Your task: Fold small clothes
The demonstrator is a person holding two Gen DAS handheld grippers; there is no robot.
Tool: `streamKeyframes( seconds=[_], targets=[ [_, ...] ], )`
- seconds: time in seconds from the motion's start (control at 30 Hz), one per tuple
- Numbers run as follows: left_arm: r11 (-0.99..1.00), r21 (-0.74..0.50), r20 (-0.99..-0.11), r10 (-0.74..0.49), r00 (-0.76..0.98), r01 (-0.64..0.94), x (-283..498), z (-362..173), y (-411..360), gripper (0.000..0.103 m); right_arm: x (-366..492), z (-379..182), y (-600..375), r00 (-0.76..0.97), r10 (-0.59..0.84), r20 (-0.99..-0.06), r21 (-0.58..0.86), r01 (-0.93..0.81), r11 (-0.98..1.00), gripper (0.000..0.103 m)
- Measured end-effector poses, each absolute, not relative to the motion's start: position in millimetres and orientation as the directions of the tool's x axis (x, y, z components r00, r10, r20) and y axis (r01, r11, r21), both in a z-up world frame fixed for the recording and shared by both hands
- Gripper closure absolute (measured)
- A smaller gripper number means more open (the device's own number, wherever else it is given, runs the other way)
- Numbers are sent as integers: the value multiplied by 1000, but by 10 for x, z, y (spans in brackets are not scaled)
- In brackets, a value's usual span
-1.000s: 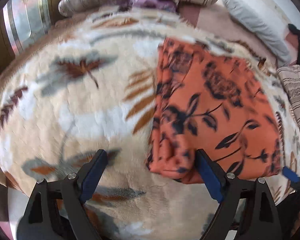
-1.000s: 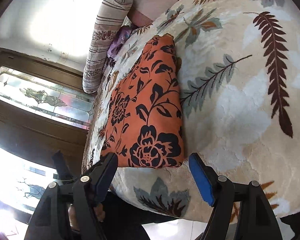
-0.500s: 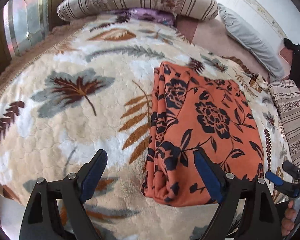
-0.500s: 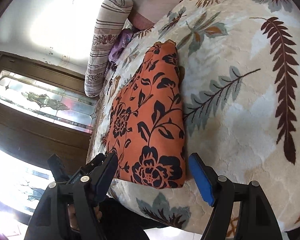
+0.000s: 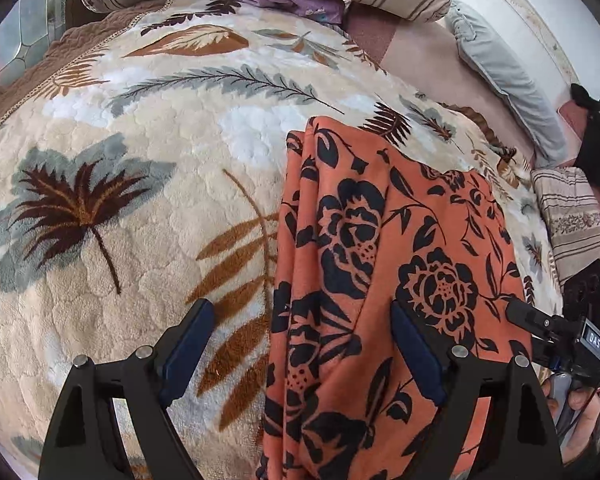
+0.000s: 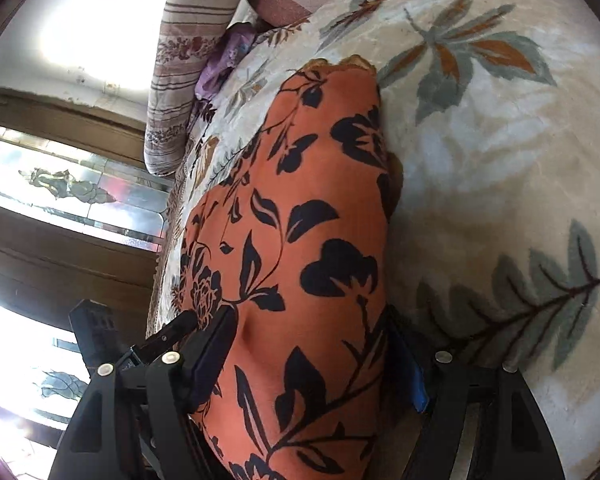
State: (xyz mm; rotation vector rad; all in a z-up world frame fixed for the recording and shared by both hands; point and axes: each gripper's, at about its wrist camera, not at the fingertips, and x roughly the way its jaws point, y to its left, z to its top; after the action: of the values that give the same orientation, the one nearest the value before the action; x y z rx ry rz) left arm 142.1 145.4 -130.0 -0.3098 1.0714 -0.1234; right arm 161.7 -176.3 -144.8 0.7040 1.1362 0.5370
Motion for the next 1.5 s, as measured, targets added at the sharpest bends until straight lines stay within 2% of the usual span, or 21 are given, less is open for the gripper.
streamKeyframes(
  seconds=[0.2,0.63,0.67,0.7,0.73,0.77,0.87,1.07,1.27,1.33,1.4,1.43,1.5],
  targets=[
    [960,-279,-847,-231,479,-32,1455,-1304,1385,17,1620,-1446,-1652,332,657,-677,678,-66,732,45],
    [960,-279,-842,-246,480,2,1490,-1308,1359,20,1669,-1458,-1629,309,667,-678,681,-76,728,42],
    [956,-292,-838,-263,477,14,1497,-1311,1357,27,1670,-1459,-1626,309,667,-678,681,-78,729,42],
    [947,-319,-830,-298,471,37,1501,-1310,1351,43,1674,-1456,-1616,310,660,-684,673,-82,735,44],
    [934,-353,-822,-338,459,56,1500,-1311,1338,51,1675,-1450,-1601,308,656,-689,666,-86,741,46],
    [925,-376,-815,-362,453,62,1509,-1303,1334,59,1681,-1433,-1584,304,651,-695,660,-89,746,53],
    [926,-369,-814,-362,455,77,1509,-1275,1295,62,1690,-1283,-1519,311,628,-714,627,-117,770,63],
    [904,-419,-785,-408,466,86,1552,-1146,1164,72,1687,-738,-1480,377,596,-709,545,-245,802,67],
    [883,-431,-757,-466,458,186,1789,-1028,381,71,1755,-483,-2235,482,527,-700,510,-178,841,67],
    [908,-370,-796,-419,437,196,1885,-1137,60,65,1767,-663,-2564,486,506,-712,528,-104,843,67],
    [944,-271,-857,-325,400,187,1946,-1291,-156,45,1802,-1008,-2797,440,484,-757,535,-8,845,54],
    [957,-230,-861,-285,420,178,1926,-1274,-185,40,1791,-1199,-2889,410,452,-793,515,52,856,53],
    [968,-170,-855,-239,460,186,1811,-1145,-170,37,1678,-1313,-2993,423,482,-767,554,58,831,50]
  ],
)
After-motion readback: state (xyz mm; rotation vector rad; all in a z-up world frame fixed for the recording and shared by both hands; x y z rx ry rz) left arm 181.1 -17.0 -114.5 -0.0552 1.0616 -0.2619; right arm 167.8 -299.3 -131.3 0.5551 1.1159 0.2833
